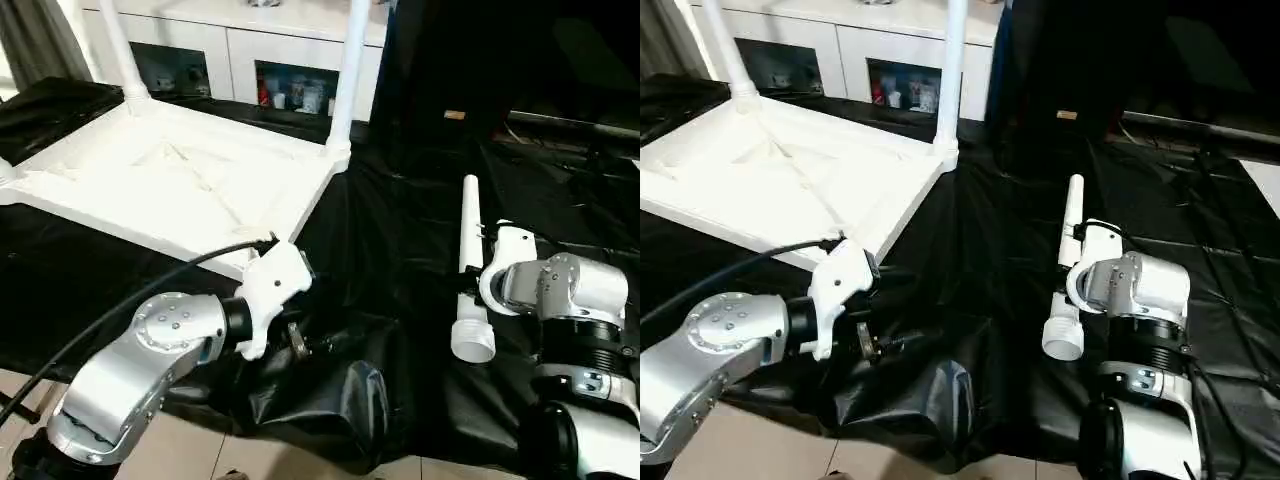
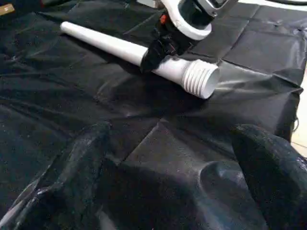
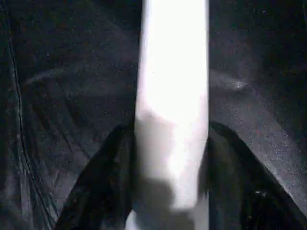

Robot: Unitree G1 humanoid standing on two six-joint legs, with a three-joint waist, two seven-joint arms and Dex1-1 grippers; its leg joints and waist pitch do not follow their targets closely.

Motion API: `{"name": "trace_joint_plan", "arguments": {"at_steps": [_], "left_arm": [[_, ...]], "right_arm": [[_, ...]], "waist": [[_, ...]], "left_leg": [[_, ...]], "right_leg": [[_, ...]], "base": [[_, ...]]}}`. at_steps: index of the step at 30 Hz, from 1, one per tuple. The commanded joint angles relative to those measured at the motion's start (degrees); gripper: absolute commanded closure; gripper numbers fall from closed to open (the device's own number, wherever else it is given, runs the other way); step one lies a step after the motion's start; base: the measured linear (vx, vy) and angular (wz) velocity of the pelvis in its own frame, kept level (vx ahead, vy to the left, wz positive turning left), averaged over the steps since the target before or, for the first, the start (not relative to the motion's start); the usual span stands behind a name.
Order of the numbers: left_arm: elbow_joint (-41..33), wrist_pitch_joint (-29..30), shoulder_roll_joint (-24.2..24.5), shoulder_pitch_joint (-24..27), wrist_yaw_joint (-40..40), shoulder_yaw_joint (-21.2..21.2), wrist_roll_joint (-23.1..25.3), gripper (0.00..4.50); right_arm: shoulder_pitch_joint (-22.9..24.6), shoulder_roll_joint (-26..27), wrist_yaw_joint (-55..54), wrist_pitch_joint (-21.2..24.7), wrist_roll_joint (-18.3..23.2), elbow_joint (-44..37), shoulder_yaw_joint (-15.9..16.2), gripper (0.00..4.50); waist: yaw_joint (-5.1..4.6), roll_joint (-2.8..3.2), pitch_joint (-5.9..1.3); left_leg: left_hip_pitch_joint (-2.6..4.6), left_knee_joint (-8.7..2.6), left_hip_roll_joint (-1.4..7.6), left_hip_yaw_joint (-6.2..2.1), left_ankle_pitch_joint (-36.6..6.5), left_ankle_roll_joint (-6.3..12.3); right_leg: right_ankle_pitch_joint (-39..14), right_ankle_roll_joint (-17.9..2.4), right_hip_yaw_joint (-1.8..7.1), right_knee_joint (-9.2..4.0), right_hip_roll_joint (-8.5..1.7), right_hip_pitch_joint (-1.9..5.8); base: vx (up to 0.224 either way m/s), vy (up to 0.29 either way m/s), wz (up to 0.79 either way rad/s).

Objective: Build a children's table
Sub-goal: Pick table leg

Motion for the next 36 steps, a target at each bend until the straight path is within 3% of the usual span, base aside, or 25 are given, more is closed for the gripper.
{"name": "trace_joint_plan", "arguments": {"at_steps": [1,3,4,5,6,7,9,11,12,14,15,16,17,18,19,20,22,23,24,26,30,31,32,33,36], "left_arm": [[0.6,0.6,-0.1,0.9,0.6,1.3,-0.7,0.0],[2.1,0.6,-1.0,1.7,1.7,3.2,-1.4,0.0],[3.4,0.9,-2.6,1.6,3.3,4.2,-1.5,0.0],[7.4,0.2,-6.9,0.1,9.6,7.0,0.1,0.0],[7.8,0.1,-7.3,-0.1,10.3,7.3,0.4,0.0],[9.9,-0.3,-9.0,-1.4,14.1,8.4,2.2,0.0],[14.3,-4.2,-11.8,-4.4,21.0,10.5,5.5,0.0],[17.3,-6.4,-12.9,-7.6,24.7,11.9,7.2,0.0],[17.7,-6.6,-13.3,-8.1,25.6,12.2,7.5,0.0],[18.7,-8.2,-14.7,-10.0,26.1,13.4,6.6,0.0],[18.9,-8.6,-14.9,-10.2,25.8,13.5,6.3,0.0],[20.1,-8.4,-17.9,-12.7,28.0,15.9,5.1,0.0],[20.4,-7.4,-19.1,-13.6,29.2,17.1,4.4,0.0],[20.6,-6.7,-19.8,-14.2,29.8,17.8,4.0,0.0],[20.3,-4.5,-20.2,-15.3,27.2,18.9,0.5,0.0],[19.5,-3.6,-20.3,-17.0,21.9,19.9,-5.2,0.0],[19.2,-4.2,-20.4,-17.6,19.8,20.2,-7.3,0.0],[20.0,-3.0,-21.3,-20.1,17.8,21.9,-12.0,0.0],[20.8,-1.7,-21.7,-21.4,17.3,22.9,-14.0,0.0],[21.6,0.4,-21.9,-22.8,16.4,23.9,-16.5,0.0],[24.2,6.4,-23.4,-27.4,15.0,28.4,-23.6,0.0],[24.9,8.0,-23.6,-28.5,14.5,29.6,-26.6,0.0],[24.9,8.0,-23.6,-28.5,14.5,29.6,-26.6,0.0],[25.1,9.6,-23.1,-29.5,13.2,30.0,-30.1,0.0],[25.1,10.7,-22.4,-29.9,12.1,30.1,-32.3,0.0]], "right_arm": [[-0.3,1.2,-1.2,-0.5,0.8,-2.2,-1.3,2.62],[0.1,2.5,-2.1,-1.7,1.0,-4.2,-1.8,2.68],[0.4,2.7,-2.2,-3.1,1.1,-5.2,-2.1,2.68],[0.5,3.4,-1.7,-7.4,2.6,-7.6,-3.4,2.69],[0.5,3.4,-1.5,-8.0,2.8,-7.8,-3.6,2.69],[0.7,3.8,0.2,-13.0,4.2,-9.2,-3.9,2.69],[0.9,3.4,3.0,-22.1,4.5,-10.5,-2.2,2.69],[0.5,3.5,4.3,-27.4,4.1,-13.0,-1.0,2.69],[0.4,4.0,4.2,-27.9,4.3,-14.0,-1.2,2.69],[0.3,5.5,5.6,-31.5,6.0,-17.9,-2.0,2.69],[0.4,5.6,6.1,-32.4,6.3,-18.4,-2.1,2.69],[-0.1,7.5,8.8,-35.9,10.3,-21.3,-4.0,2.69],[-0.3,8.1,9.7,-37.0,11.8,-22.2,-4.5,2.69],[-0.4,8.5,10.3,-37.7,12.6,-22.7,-4.7,2.69],[-0.9,9.2,12.1,-38.6,14.7,-23.9,-5.1,2.69],[-0.8,8.9,16.8,-38.1,17.8,-25.9,-3.2,2.69],[-0.4,8.3,19.2,-37.3,18.9,-26.6,-1.5,2.69],[1.2,6.8,26.4,-35.2,21.4,-28.0,2.4,2.69],[2.0,6.4,29.6,-34.4,22.9,-28.7,3.7,2.69],[2.8,6.2,32.7,-32.8,24.9,-29.3,4.6,2.69],[5.1,5.1,38.0,-32.1,27.3,-30.0,8.3,2.69],[5.7,5.0,38.4,-33.0,26.6,-30.2,9.8,2.69],[5.7,5.0,38.4,-33.0,26.6,-30.2,9.8,2.69],[6.3,5.1,38.5,-33.7,26.4,-30.6,11.1,2.69],[7.5,5.1,39.5,-34.0,26.7,-31.1,12.4,2.69]], "waist": [[0.01,0.99,-3.59],[0.01,1.04,-3.66],[0.18,1.92,-3.62],[0.34,1.86,-3.63],[0.38,1.81,-3.51],[0.67,1.91,-3.67],[1.4,2.55,-3.79],[1.67,3.13,-3.82],[1.69,2.91,-3.93],[1.98,3.54,-4.29],[1.95,3.39,-4.33],[2.08,3.92,-4.64],[2.01,3.78,-4.74],[2.13,3.44,-4.99],[2.27,3.48,-5.02],[2.31,2.8,-4.96],[2.6,3.25,-4.98],[2.6,2.59,-4.92],[2.57,2.02,-4.79],[2.67,2.2,-4.62],[2.95,2.48,-4.58],[3.09,2.96,-4.57],[3.09,2.96,-4.57],[3.31,2.56,-4.58],[3.61,2.65,-4.57]], "left_leg": [[0.41,-4.47,3.32,-1.22,-4.4,-3.91],[0.31,-4.52,3.31,-1.24,-4.3,-4.14],[0.32,-4.53,3.24,-1.4,-4.7,-4.45],[0.45,-4.53,3.24,-1.35,-5.4,-4.45],[0.33,-4.46,3.23,-1.18,-6.5,-4.21],[0.63,-4.35,3.28,-1.2,-6.9,-4.01],[0.34,-4.42,3.4,-1.52,-6.1,-2.88],[0.22,-4.26,3.43,-1.56,-5.3,-2.42],[0.25,-4.15,3.34,-1.44,-4.5,-2.18],[-0.15,-3.99,3.31,-1.77,-0.7,-0.96],[-0.18,-3.88,3.27,-1.61,-0.8,-0.45],[-0.28,-3.64,3.23,-1.63,0.1,0.14],[-0.26,-3.44,3.24,-1.37,0.1,0.71],[-0.6,-3.32,3.16,-1.55,1.8,1.83],[-0.67,-3.28,3.2,-1.6,2.5,2.43],[-0.81,-3.2,3.04,-1.3,2.8,3.59],[-1.02,-3.04,2.97,-1.4,3.4,4.62],[-1.11,-3.03,3.01,-1.28,3.3,5.14],[-1.02,-3.07,2.92,-1.05,2.7,5.62],[-1.14,-3.06,3.0,-1.12,1.8,6.04],[-0.89,-3.04,3.36,-1.23,1.2,5.53],[-0.88,-3.06,3.34,-1.29,0.8,4.46],[-0.88,-3.06,3.34,-1.29,0.8,4.46],[-0.89,-3.26,3.45,-1.4,0.3,3.61],[-0.84,-3.33,3.48,-1.37,-0.1,3.06]], "right_leg": [[-7.0,-8.6,3.29,-4.57,-5.24,2.35],[-5.1,-9.2,3.32,-4.42,-5.17,2.49],[-5.1,-9.4,3.29,-4.28,-5.16,2.46],[-5.2,-9.3,3.31,-4.51,-5.11,2.52],[-5.5,-9.5,3.47,-4.88,-5.16,2.53],[-5.9,-9.6,3.48,-4.89,-5.24,2.59],[-7.1,-8.8,3.39,-4.94,-5.6,2.89],[-6.2,-8.5,3.34,-5.04,-5.56,2.77],[-5.0,-8.6,3.36,-4.98,-5.37,2.76],[2.2,-9.8,3.12,-3.91,-5.31,3.06],[2.9,-10.1,3.18,-4.05,-5.33,2.96],[5.2,-10.9,3.17,-3.57,-5.35,3.07],[6.4,-11.2,3.26,-3.65,-5.32,2.91],[9.6,-12.0,3.14,-3.29,-5.31,3.33],[10.5,-12.3,3.06,-3.13,-5.31,3.21],[11.0,-13.1,2.99,-3.16,-5.17,2.99],[10.3,-13.5,2.83,-3.01,-5.13,2.98],[9.5,-13.5,2.76,-2.96,-5.15,3.01],[8.5,-13.5,2.74,-3.32,-5.12,3.03],[5.6,-13.6,2.7,-3.41,-5.38,2.99],[2.3,-13.6,2.69,-3.86,-5.56,2.57],[1.3,-13.2,2.6,-3.97,-5.47,2.41],[1.3,-13.2,2.6,-3.97,-5.47,2.41],[0.7,-13.0,2.62,-3.92,-5.59,2.59],[0.0,-12.5,2.71,-3.92,-5.64,2.44]], "base": [[0.0,0.0,0.0],[0.0,0.0,0.0],[0.0,0.0,0.0],[0.0,0.0,0.0],[0.0,0.0,0.0],[0.0,0.0,0.0],[0.0,0.0,0.0],[0.0,0.0,0.0],[0.0,0.0,0.0],[0.0,0.0,0.0],[0.0,0.0,0.0],[0.0,0.0,0.0],[0.0,0.0,0.0],[0.0,0.0,0.0],[0.0,0.0,0.0],[0.0,0.0,0.0],[0.0,0.0,0.0],[0.0,0.0,0.0],[0.0,0.0,0.0],[0.0,0.0,0.0],[0.0,0.0,0.0],[0.0,0.0,0.0],[0.0,0.0,0.0],[0.0,0.0,0.0],[0.0,0.0,0.0]]}}
